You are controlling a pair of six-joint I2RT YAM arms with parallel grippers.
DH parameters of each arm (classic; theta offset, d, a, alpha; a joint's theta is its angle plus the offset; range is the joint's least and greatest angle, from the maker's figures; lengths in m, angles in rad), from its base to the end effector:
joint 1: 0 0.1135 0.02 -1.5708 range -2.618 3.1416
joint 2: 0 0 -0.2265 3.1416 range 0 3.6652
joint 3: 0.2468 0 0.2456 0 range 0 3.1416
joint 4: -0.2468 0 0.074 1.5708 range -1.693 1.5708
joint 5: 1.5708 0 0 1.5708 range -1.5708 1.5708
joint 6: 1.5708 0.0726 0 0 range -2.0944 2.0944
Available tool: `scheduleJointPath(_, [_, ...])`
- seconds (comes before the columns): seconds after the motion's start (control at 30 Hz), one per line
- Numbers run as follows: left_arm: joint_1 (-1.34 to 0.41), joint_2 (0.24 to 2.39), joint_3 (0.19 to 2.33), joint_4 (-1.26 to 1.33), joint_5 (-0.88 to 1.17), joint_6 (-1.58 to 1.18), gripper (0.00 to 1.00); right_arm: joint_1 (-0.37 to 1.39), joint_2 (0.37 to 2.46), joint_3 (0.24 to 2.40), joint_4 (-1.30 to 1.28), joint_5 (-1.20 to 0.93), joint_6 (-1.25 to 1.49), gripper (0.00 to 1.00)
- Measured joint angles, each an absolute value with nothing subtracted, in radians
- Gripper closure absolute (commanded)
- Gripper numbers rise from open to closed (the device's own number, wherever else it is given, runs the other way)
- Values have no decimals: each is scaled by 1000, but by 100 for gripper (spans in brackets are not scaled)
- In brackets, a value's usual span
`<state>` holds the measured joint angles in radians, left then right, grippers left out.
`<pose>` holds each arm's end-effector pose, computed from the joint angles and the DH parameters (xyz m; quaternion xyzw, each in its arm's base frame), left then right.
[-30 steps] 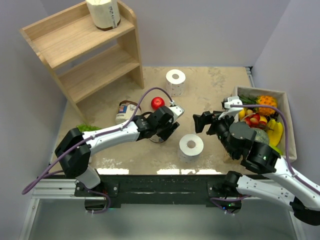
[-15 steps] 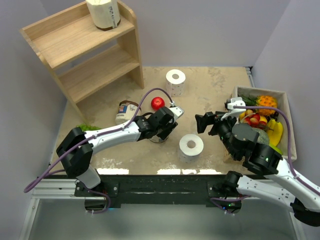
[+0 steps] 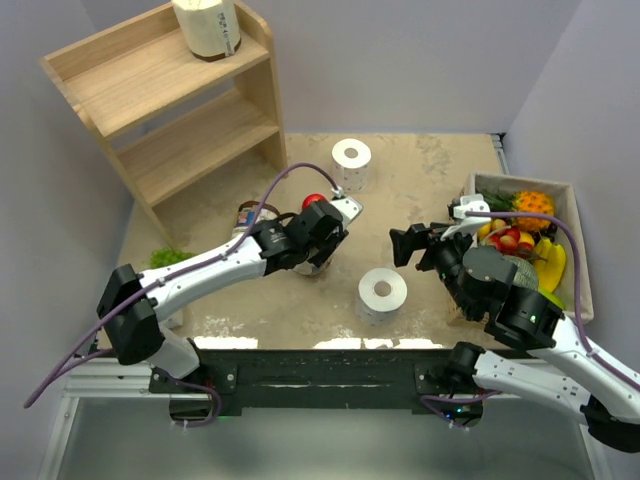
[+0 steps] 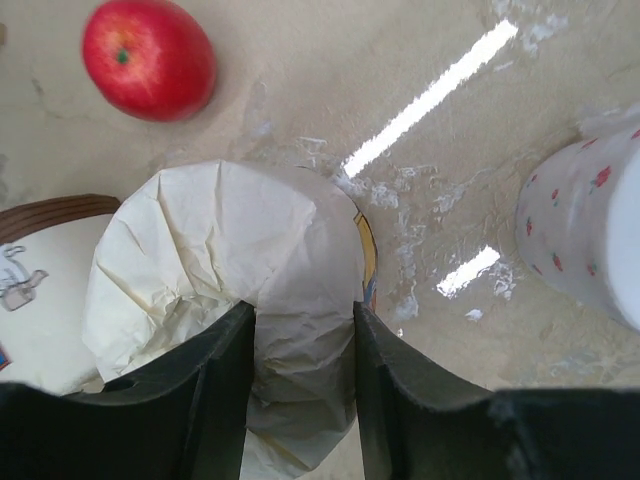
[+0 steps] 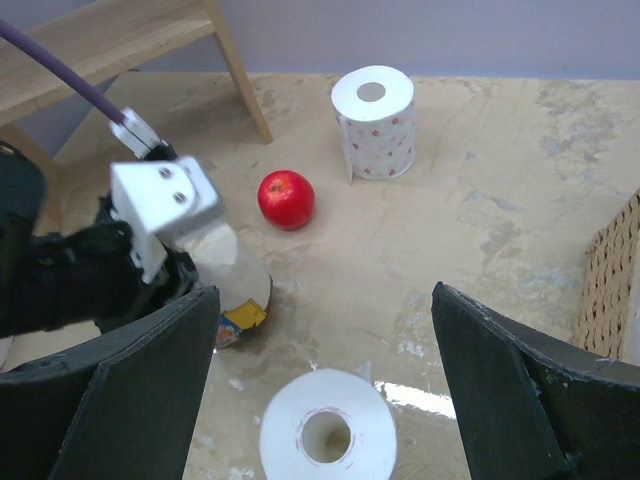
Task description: Place and organize the paper towels onto the shelf
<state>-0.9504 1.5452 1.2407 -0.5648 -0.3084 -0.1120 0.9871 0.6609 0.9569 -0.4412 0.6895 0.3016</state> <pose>0.2224 -0.2734 0.2164 0.3295 0.8691 -0.0476 0.3658 0.1378 0.1249 0.3606 -0.0311 0.7449 0.1653 0.6456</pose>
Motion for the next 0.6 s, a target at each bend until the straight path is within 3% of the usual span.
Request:
scheduleJointPath(0.33, [-950, 1447, 1485, -700, -433, -80, 57, 987, 674, 957, -450, 686, 303, 9])
scheduleJointPath(0.6, [-935, 1470, 1837, -810, -590, 46, 58, 987, 728, 960, -456, 651, 304, 9])
